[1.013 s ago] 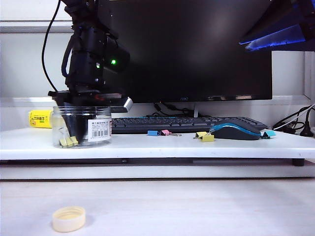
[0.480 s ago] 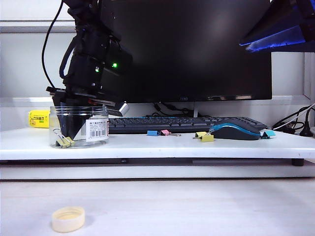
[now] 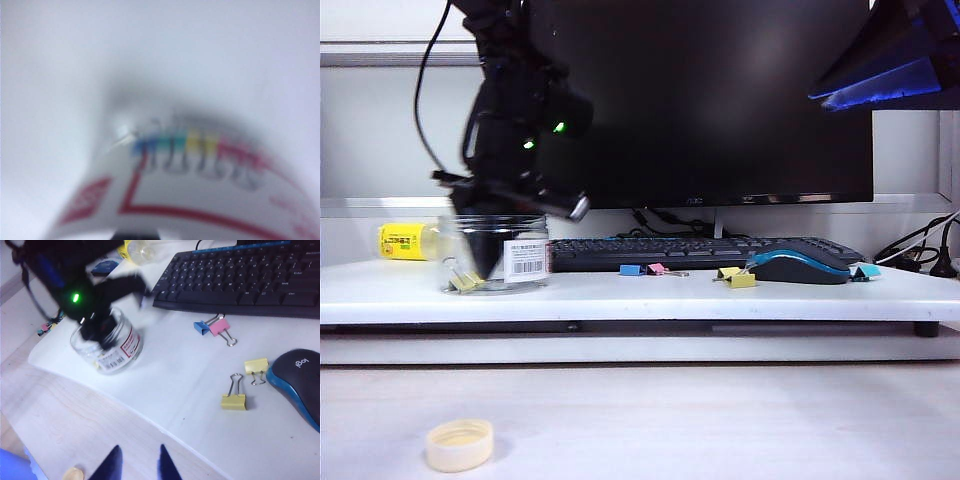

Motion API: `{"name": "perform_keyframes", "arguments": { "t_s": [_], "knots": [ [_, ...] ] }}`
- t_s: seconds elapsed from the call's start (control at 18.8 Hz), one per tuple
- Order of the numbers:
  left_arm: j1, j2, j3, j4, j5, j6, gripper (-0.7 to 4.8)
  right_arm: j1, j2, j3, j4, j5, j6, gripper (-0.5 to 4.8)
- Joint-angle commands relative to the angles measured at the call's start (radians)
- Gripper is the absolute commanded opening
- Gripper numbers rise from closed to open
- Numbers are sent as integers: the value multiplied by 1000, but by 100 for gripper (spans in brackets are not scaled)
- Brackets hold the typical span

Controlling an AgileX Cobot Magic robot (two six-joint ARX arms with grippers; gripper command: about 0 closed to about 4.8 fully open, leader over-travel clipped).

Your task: Take the clips out of the round transparent plastic box and place them on the table.

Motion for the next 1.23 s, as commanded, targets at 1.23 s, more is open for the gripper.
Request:
{"name": "perform_keyframes", "arguments": {
  "t_s": [1.23],
  "knots": [
    [-1,-114,-49,-53,84,-6,161,0,23,4,32,-1,-3,99]
  ]
}}
